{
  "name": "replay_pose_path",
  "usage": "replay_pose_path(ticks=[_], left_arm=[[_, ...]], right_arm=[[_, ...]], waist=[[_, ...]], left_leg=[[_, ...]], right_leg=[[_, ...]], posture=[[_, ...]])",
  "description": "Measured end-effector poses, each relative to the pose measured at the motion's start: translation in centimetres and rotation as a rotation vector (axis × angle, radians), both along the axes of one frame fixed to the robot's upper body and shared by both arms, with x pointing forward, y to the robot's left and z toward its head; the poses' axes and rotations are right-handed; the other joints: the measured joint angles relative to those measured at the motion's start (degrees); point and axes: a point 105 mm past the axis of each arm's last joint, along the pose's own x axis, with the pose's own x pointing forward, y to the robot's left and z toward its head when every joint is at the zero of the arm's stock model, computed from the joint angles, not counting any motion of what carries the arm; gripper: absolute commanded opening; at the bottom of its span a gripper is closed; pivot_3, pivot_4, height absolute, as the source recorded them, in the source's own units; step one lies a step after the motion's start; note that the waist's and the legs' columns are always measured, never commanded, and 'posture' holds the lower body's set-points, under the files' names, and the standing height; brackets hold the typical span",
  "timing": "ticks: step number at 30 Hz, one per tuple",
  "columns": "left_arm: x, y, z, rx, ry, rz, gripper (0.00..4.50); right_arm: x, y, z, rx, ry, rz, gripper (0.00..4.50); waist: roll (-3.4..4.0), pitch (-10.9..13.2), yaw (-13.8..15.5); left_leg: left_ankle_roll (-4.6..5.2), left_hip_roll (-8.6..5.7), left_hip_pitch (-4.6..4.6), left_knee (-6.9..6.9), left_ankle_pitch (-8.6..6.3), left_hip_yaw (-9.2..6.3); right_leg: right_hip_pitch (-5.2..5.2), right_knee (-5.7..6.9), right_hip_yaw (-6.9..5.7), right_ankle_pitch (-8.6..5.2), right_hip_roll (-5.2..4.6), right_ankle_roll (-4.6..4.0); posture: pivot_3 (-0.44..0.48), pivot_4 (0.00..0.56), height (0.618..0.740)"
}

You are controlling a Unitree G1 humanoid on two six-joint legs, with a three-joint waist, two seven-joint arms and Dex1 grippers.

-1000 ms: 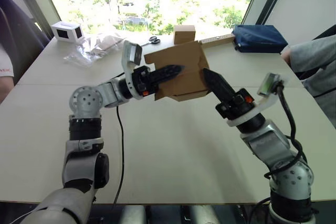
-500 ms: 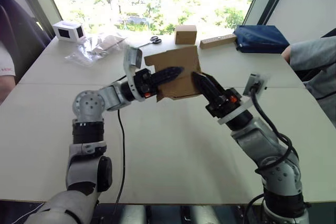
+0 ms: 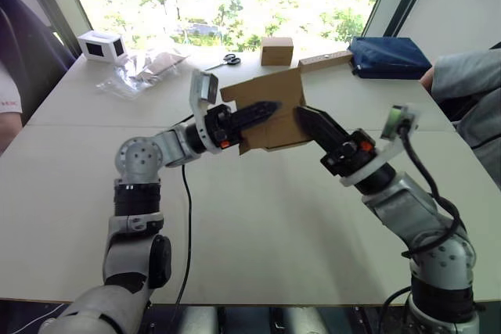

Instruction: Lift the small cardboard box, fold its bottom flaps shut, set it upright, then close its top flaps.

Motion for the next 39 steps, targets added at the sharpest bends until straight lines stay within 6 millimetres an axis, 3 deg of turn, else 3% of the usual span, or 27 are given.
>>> replay_pose_path(ticks=[12, 16, 19, 21, 25, 30, 39], left_arm=[[-0.2, 0.0, -0.1, 0.017, -0.016, -0.016, 0.00], [-0.2, 0.1, -0.1, 0.019, -0.017, -0.013, 0.00], [-0.2, 0.1, -0.1, 0.019, -0.017, -0.013, 0.00], [-0.2, 0.1, -0.1, 0.019, -0.018, -0.013, 0.00], [-0.2, 0.1, 0.0, 0.019, -0.018, -0.014, 0.00], [-0.1, 0.2, 0.0, 0.021, -0.019, -0.011, 0.00], [-0.1, 0.3, -0.1, 0.032, -0.019, -0.010, 0.00]], right_arm=[[-0.3, -1.3, 1.0, 0.138, 0.021, 0.007, 1.59], [-0.2, -1.8, 0.4, 0.144, 0.049, -0.027, 1.59], [-0.1, -2.2, -0.1, 0.138, 0.064, -0.054, 0.84], [0.1, -2.4, -0.4, 0.122, 0.068, -0.083, 0.03], [0.3, -2.1, -0.8, 0.090, 0.067, -0.103, 0.03], [0.3, -0.2, -1.3, 0.024, 0.066, -0.058, 0.03], [0.2, -0.1, -1.3, -0.056, 0.031, -0.080, 0.03]], waist=[[0.00, 0.00, -0.02], [0.00, 0.00, 0.02], [0.00, 0.00, 0.01], [0.00, 0.00, -0.01], [0.00, 0.00, -0.09], [0.00, 0.00, -0.04], [0.00, 0.00, 0.04]], left_leg=[[0.00, 0.01, 0.01, 0.00, 0.00, 0.00], [0.00, 0.00, 0.00, -0.01, 0.00, 0.00], [0.00, 0.00, 0.00, -0.01, 0.00, 0.00], [0.00, 0.00, 0.00, -0.01, 0.00, 0.00], [0.00, 0.01, 0.01, -0.01, 0.00, 0.00], [0.00, 0.01, 0.01, -0.03, 0.00, 0.00], [0.00, -0.01, -0.01, -0.03, 0.00, 0.00]], right_leg=[[0.00, 0.00, 0.00, 0.00, 0.01, 0.00], [0.00, 0.00, 0.01, -0.01, 0.00, 0.00], [0.00, 0.00, 0.01, 0.00, 0.00, 0.00], [-0.01, 0.01, 0.01, 0.00, 0.00, 0.00], [-0.01, 0.01, 0.01, -0.01, 0.02, -0.01], [-0.03, 0.01, 0.01, -0.01, 0.02, -0.01], [-0.02, -0.02, 0.01, -0.01, -0.01, 0.00]], posture=[[0.000, 0.150, 0.740], [0.000, 0.150, 0.740], [0.000, 0.150, 0.740], [0.000, 0.150, 0.740], [0.000, 0.150, 0.740], [0.000, 0.150, 0.740], [0.000, 0.150, 0.740]])
